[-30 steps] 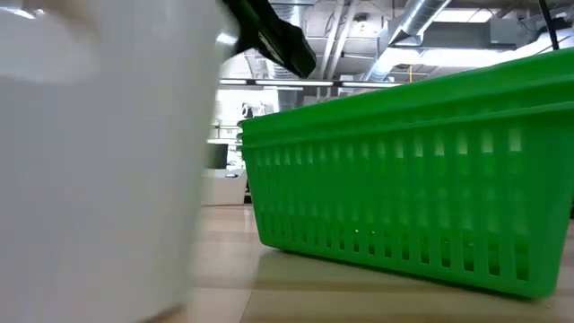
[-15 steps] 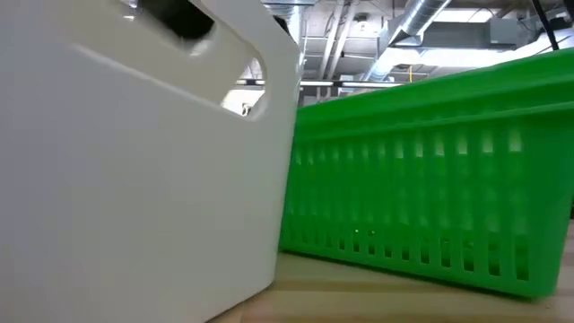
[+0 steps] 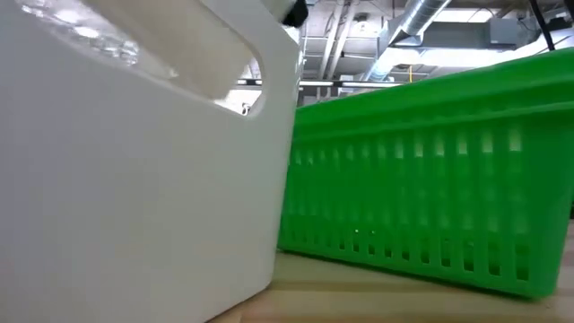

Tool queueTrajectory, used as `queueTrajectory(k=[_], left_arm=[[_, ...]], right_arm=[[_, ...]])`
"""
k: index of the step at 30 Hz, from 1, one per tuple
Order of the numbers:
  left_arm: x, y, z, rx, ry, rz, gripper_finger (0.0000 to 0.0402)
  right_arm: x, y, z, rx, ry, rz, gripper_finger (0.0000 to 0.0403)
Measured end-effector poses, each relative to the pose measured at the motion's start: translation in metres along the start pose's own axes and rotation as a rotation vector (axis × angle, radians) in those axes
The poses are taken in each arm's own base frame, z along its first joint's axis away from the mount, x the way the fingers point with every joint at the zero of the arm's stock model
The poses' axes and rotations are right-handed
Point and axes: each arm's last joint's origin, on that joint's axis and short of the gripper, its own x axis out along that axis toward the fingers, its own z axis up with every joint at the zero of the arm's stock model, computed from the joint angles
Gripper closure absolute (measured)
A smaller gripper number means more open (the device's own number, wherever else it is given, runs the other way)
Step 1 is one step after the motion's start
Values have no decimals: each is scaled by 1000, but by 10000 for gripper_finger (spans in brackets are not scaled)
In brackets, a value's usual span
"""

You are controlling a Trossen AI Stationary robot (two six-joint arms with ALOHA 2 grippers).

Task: Stack baskets by color
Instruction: Stack the middle white bin on the bottom white bin

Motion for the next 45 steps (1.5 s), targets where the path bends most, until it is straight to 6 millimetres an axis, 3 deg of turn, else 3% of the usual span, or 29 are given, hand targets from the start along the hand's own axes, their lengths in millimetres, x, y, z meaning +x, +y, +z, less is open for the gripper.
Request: queueTrajectory(k=[13, 20, 28, 36, 45], left_arm=[[0, 0, 0, 1, 1, 0, 148], [0, 0, 0, 3, 1, 1, 148], [0, 1, 0, 7, 3, 4, 148], [0, 1, 0, 7, 3, 5, 148], [0, 1, 0, 7, 3, 4, 148]], right_arm=[[37, -9, -13, -2, 121, -19, 402], [36, -13, -13, -26, 142, -35, 399], [36, -13, -13, -68, 150, -37, 358], [22, -11, -6, -86, 138, -25, 313], [32, -12, -13, -93, 155, -43, 290]])
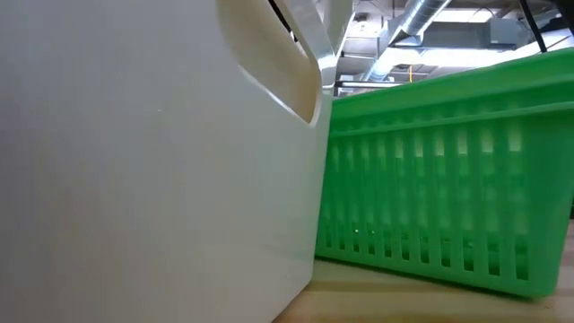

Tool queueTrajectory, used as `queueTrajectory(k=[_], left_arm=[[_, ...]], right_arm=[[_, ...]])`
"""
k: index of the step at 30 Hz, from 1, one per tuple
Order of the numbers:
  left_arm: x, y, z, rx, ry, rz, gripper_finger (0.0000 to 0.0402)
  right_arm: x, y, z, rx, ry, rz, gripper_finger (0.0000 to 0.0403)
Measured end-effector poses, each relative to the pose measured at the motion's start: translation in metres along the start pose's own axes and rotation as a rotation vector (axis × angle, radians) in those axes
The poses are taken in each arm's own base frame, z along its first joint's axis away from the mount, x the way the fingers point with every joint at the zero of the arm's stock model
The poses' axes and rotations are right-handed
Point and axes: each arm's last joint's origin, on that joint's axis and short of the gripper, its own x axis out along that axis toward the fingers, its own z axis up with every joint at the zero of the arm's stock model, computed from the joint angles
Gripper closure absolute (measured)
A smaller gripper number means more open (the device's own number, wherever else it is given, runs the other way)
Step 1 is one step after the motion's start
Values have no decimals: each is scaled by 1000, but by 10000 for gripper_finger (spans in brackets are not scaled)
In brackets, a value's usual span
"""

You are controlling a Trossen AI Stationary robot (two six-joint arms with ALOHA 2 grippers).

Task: Stack baskets by color
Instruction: Stack the middle white bin on the bottom white bin

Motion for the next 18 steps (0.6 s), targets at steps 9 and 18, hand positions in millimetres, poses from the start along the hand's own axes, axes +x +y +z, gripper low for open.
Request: queueTrajectory(k=[9, 18], left_arm=[[0, 0, 0, 0, 0, 0, 148], [0, 0, 0, 0, -1, 0, 148]], right_arm=[[-1, 1, -7, 15, 16, -53, 347], [-2, -4, -6, 0, 50, -52, 395]])
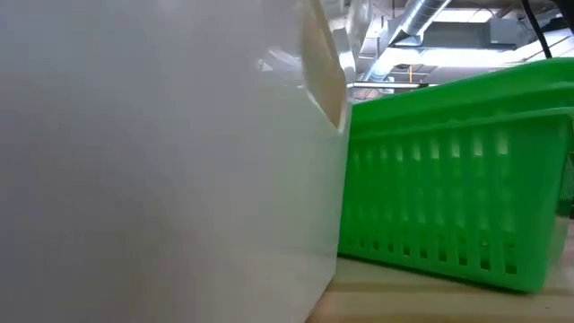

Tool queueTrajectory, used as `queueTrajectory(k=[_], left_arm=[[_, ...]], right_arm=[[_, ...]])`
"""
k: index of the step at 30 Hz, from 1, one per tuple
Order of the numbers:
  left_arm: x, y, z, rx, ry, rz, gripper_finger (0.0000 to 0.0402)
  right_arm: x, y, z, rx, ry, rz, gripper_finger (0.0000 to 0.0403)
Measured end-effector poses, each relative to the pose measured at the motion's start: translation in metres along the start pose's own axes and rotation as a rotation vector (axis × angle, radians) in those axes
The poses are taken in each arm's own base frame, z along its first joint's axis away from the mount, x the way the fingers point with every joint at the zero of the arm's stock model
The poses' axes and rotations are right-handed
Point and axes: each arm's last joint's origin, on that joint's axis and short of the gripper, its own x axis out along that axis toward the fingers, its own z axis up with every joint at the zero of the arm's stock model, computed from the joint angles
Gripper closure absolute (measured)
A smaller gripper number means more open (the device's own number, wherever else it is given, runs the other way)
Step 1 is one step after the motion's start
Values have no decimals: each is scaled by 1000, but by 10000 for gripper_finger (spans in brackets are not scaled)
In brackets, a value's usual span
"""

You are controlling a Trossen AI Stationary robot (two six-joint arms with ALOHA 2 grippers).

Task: Stack baskets by color
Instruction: Stack the middle white bin on the bottom white bin

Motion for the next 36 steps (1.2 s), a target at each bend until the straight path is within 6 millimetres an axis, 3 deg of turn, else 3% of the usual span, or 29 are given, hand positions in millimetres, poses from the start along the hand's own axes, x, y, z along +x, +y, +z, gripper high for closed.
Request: queueTrajectory(k=[5, 19, 30, 36], left_arm=[[0, 0, 0, 0, 0, 1, 148], [0, 1, -1, 8, 1, 8, 148], [0, 1, 0, 8, 2, 8, 148], [0, 1, -1, 8, 2, 8, 148]], right_arm=[[-12, -6, 5, 14, 37, 42, 398], [-12, -16, 5, -1, 129, 69, 392], [-11, -19, 8, -29, 125, 72, 277], [-30, -19, 8, 6, 108, 81, 240]])
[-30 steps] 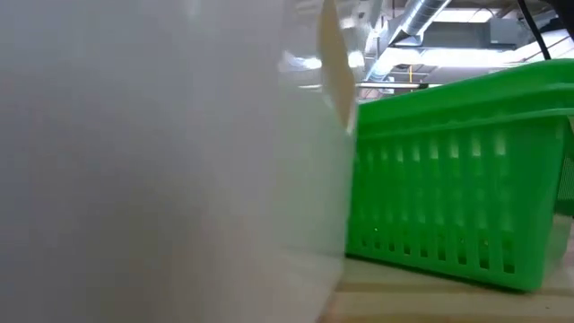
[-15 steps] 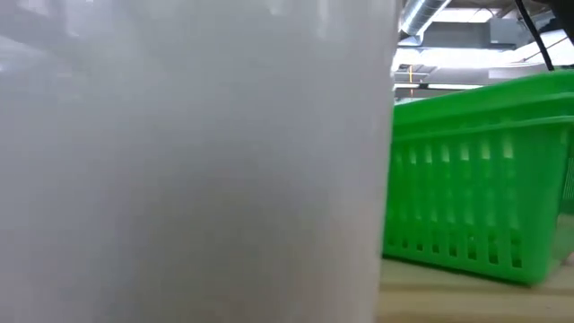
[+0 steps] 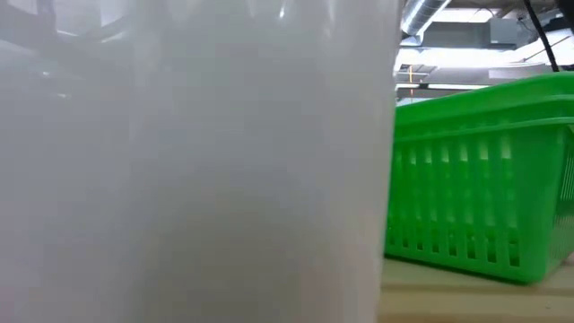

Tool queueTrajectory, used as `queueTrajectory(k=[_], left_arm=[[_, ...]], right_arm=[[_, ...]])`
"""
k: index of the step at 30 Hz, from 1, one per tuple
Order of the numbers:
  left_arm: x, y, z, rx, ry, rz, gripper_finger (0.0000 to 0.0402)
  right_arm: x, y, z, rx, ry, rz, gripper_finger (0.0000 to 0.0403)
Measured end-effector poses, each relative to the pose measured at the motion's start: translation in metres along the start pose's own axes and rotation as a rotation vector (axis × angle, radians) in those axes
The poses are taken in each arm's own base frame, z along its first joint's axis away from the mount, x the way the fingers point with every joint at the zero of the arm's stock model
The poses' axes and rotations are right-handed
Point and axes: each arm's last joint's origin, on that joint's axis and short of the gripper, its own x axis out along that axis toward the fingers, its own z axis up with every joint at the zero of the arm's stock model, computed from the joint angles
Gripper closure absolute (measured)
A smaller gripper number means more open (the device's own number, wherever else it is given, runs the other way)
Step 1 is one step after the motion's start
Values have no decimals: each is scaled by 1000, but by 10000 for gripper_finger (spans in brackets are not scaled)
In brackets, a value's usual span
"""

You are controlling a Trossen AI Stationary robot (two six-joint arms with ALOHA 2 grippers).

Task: Stack baskets by color
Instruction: Stack the middle white bin on the bottom white bin

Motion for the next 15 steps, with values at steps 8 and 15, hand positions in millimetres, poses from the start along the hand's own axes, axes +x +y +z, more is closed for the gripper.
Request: queueTrajectory(k=[8, 15], left_arm=[[0, 0, 0, 0, 13, -10, 148], [0, 0, -1, 5, 24, -14, 148]], right_arm=[[-22, 40, -55, 52, 98, -103, 251], [5, 91, -102, 110, -16, -64, 267]])
